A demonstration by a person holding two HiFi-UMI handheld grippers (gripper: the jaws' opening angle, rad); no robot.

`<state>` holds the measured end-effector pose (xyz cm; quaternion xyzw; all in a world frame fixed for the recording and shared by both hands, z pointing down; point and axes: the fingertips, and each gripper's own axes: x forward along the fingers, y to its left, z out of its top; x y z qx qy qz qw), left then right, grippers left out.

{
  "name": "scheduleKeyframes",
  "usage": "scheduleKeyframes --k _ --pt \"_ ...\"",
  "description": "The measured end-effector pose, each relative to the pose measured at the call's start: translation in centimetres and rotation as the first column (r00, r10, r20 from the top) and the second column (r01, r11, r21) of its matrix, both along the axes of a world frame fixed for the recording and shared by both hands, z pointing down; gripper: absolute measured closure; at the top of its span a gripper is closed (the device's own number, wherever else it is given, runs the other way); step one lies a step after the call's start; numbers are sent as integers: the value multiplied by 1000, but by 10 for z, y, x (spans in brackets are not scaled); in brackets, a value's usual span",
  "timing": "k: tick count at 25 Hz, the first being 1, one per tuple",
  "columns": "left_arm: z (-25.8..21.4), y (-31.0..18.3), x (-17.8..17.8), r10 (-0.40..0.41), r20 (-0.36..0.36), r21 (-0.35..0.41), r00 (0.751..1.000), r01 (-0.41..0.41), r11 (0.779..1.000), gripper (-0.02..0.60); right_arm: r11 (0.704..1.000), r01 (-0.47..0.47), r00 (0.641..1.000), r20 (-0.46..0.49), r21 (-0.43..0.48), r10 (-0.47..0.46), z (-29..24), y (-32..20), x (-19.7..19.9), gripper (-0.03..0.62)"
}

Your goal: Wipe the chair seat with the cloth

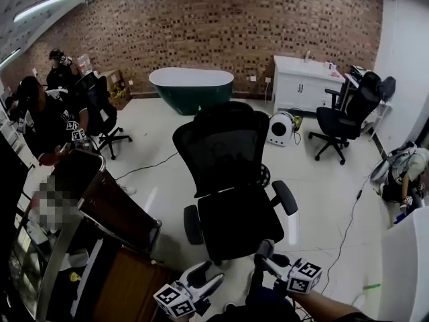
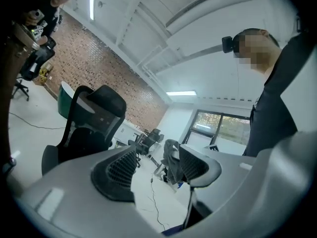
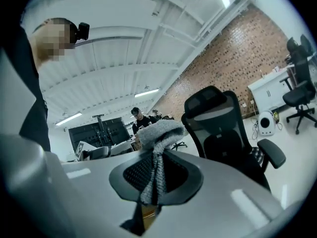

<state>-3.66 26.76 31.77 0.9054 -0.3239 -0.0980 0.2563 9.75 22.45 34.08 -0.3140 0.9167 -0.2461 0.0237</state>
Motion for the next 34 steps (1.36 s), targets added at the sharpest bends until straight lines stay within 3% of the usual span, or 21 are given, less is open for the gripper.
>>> scheduleKeyframes --k 13,28,34 --pt "-35 75 37 -3 10 58 1000 3 998 287 997 53 998 -18 53 -52 -36 90 20 568" --pt "-56 95 98 -23 19 107 1000 21 994 287 986 157 987 23 47 -159 -54 115 60 568" --pt "-62 100 109 -36 32 115 999 33 993 287 988 147 988 30 52 -148 -58 117 82 568"
